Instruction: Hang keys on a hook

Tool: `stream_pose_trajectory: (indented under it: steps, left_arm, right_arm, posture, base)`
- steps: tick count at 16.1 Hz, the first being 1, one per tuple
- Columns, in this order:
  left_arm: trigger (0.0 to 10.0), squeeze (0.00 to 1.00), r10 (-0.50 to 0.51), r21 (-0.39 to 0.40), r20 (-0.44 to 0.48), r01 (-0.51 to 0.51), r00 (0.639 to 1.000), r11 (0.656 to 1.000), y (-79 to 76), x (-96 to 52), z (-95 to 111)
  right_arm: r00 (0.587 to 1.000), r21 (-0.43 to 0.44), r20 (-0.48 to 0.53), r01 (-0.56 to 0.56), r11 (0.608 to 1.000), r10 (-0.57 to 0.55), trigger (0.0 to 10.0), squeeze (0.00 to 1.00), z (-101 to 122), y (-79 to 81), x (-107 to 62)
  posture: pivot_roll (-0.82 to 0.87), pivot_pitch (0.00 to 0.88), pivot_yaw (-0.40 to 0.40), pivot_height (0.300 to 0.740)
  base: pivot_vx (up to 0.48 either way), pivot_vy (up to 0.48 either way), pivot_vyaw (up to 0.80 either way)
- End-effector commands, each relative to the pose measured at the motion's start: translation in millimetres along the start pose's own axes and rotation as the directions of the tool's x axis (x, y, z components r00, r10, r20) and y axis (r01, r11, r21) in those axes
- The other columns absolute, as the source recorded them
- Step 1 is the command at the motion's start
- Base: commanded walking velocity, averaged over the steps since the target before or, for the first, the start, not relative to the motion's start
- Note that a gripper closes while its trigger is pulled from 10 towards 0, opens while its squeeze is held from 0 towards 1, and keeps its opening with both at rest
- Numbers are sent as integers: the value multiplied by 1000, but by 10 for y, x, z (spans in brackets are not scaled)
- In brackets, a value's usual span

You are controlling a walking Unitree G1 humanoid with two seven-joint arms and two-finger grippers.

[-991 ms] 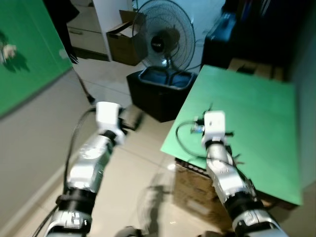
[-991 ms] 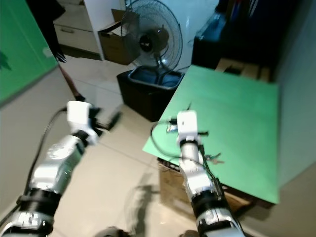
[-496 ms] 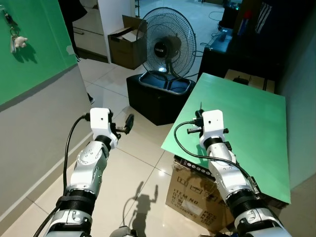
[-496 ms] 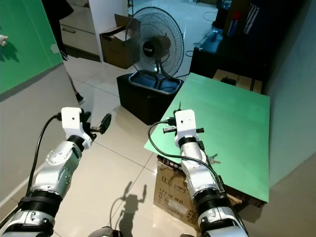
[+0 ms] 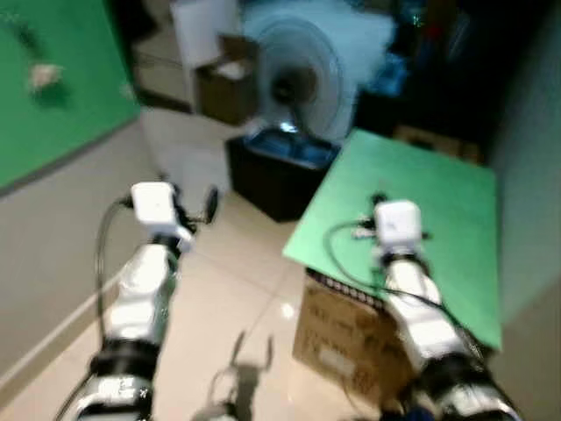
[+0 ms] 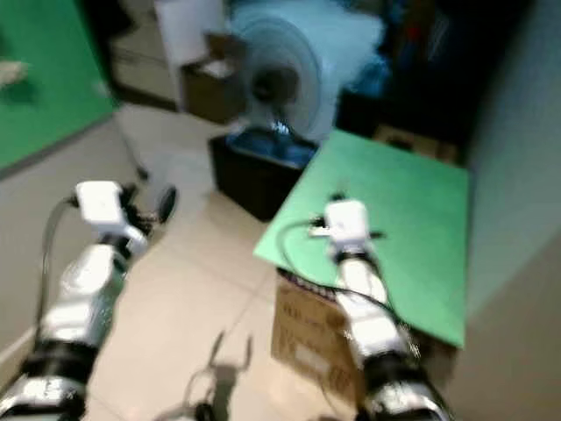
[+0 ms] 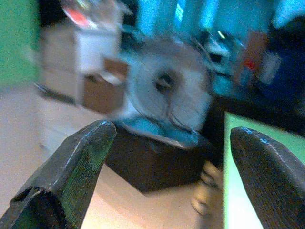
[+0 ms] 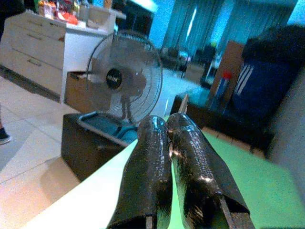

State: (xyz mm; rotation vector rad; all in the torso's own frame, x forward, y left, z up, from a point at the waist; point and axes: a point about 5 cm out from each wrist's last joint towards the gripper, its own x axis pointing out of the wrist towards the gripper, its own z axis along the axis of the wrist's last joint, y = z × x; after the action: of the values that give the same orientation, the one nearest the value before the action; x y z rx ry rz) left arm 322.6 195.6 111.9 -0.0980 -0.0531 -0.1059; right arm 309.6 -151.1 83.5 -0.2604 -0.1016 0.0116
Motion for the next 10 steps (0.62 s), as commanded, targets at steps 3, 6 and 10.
stream_pose_trajectory:
  steps: [3,6,10]
  left_arm:
    - [10000,0,-14,80,-63,19,998,997,57,-37,-84]
    - [10000,0,-40,86,-93,48,995,995,18,25,-68]
    - [10000,0,-60,85,-121,71,991,994,-108,32,-122]
  right_arm:
    - [999,6,25,-20,1000,20,0,0,29,68,-50]
    - [1000,9,8,-13,1000,13,0,0,5,138,-53]
    - [999,38,-34,-21,999,22,0,0,-62,199,-92]
  posture:
    - [-54,0,32,727]
    - [-50,0,59,727]
    - [-51,0,66,727]
  base:
    - [0,0,0]
    - [0,0,0]
    - [96,0,0]
